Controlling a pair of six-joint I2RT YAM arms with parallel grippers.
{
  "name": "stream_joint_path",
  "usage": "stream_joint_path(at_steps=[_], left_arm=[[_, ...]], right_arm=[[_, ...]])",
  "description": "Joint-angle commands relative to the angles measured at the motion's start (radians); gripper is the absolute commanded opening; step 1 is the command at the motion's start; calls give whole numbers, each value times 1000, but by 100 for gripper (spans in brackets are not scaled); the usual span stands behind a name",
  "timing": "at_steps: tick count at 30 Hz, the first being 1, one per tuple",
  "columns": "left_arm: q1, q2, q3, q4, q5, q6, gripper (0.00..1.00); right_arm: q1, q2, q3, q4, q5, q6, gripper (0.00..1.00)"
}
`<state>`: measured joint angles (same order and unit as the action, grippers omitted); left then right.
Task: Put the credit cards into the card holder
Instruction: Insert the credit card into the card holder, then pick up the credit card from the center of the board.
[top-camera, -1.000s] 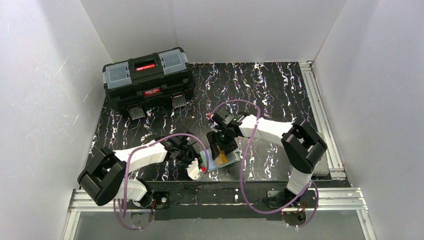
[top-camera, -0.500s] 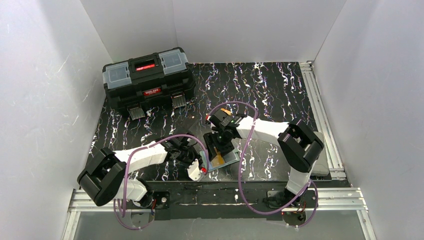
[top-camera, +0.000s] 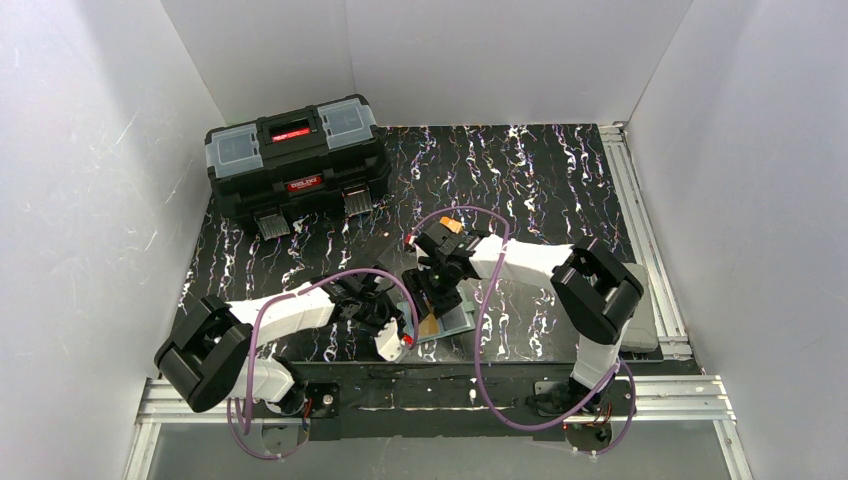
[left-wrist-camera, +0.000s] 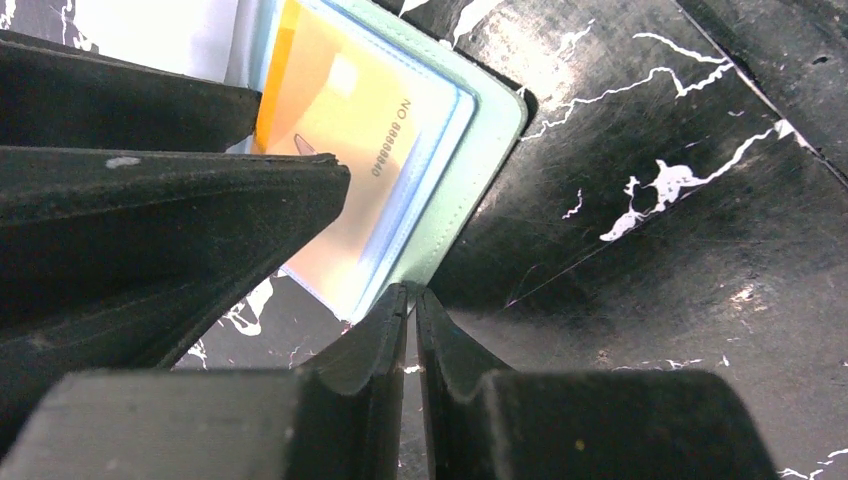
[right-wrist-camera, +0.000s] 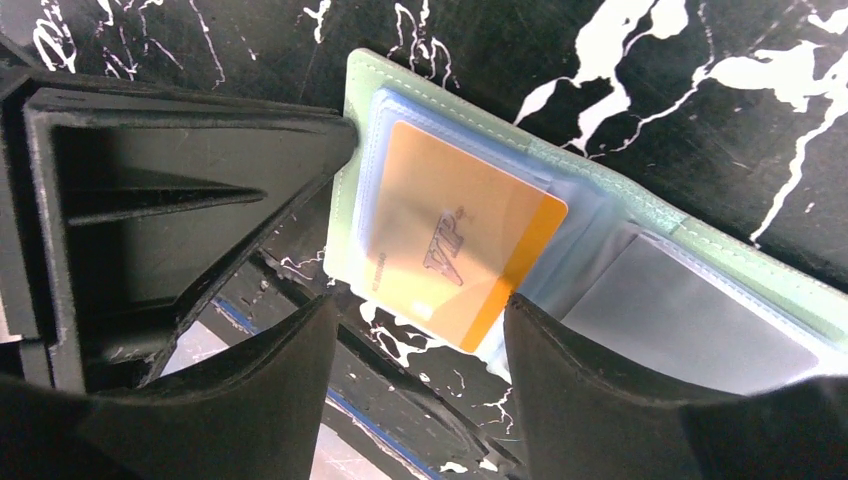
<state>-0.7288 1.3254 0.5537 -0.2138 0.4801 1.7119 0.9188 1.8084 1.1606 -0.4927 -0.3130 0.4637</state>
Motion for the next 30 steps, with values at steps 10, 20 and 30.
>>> stream_joint_path(at_steps=[10,20,30], left_arm=[[-5,-53,5,-48,-17,-53,7],[0,-134,86,-110,-118,-286,27],[89,80,570,-227,-162,-762,98]], right_arm=[[-66,-104,-36,10,-18,-24,69],[-294,-280,-41,-55,65,-39,78],[-665,-263,-74,70,-19,66,87]])
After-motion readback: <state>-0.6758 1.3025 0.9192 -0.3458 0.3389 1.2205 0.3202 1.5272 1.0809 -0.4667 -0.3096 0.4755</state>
